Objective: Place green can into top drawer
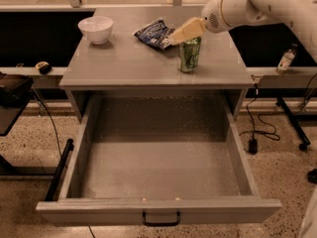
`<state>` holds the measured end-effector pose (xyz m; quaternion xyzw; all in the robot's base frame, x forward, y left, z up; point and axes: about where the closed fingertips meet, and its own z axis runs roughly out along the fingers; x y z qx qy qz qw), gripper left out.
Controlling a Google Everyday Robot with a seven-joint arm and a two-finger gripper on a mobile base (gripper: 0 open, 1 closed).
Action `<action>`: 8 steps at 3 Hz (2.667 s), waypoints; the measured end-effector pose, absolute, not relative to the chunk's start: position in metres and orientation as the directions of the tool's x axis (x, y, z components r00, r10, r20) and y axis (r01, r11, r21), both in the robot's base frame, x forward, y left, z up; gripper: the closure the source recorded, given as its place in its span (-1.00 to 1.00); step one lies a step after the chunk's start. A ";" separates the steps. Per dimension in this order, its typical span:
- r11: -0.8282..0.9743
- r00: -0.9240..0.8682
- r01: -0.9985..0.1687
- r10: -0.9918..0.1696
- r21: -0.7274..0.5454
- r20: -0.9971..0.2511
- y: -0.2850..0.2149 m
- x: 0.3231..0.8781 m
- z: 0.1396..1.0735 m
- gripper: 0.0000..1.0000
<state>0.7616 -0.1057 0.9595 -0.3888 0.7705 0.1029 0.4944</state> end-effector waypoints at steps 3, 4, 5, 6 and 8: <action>0.621 -0.234 -0.760 -0.537 -0.192 -0.811 -0.078 0.726 0.934 0.03; 0.601 -0.170 -0.762 -0.547 -0.243 -0.820 -0.077 0.707 0.951 0.50; 0.547 -0.057 -0.788 -0.521 -0.282 -0.852 -0.077 0.680 0.971 1.00; 0.421 0.078 -0.812 -0.609 -0.405 -0.790 -0.059 0.629 0.994 1.00; 0.421 0.044 -0.850 -0.540 -0.315 -0.841 -0.052 0.624 0.934 1.00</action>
Offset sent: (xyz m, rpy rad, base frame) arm -0.0368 0.0322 -0.0381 -0.0888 0.1207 0.0590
